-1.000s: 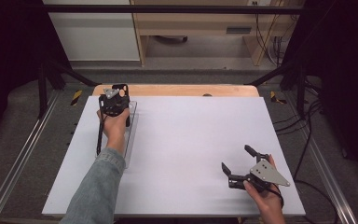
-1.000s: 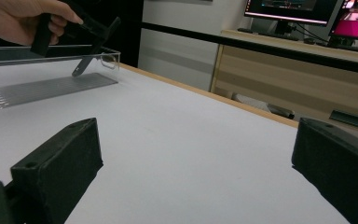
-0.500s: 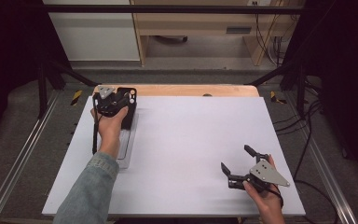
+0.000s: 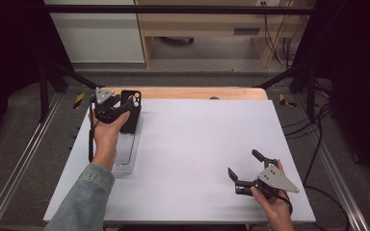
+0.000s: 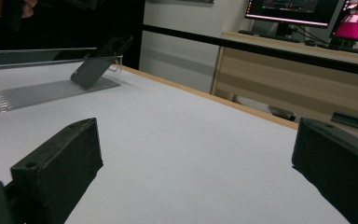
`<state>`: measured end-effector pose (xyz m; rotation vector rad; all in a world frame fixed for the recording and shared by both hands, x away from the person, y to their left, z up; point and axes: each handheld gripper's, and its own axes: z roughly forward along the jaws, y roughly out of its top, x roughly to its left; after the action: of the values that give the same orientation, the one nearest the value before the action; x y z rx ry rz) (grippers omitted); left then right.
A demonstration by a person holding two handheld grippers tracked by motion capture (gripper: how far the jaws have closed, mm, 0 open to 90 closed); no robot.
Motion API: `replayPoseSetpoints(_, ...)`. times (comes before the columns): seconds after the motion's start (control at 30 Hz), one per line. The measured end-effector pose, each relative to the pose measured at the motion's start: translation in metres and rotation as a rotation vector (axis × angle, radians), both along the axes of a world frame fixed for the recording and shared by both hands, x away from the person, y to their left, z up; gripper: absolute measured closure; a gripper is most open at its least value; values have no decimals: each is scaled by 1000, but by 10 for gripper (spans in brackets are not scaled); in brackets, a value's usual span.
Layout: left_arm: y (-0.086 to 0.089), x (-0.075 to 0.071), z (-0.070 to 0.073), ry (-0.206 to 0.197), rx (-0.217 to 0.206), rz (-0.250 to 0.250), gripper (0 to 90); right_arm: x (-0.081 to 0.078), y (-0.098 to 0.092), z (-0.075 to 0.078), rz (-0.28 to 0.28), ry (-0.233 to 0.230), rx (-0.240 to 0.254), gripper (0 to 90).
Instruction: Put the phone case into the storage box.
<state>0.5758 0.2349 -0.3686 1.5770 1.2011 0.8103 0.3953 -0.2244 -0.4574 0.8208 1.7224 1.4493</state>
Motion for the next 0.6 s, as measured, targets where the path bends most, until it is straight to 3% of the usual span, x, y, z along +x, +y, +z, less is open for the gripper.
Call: replayPoseSetpoints(0.6, -1, -9, 0, -5, -10, -48, 319, 0, 0, 0, -1, 2, -4, 19)
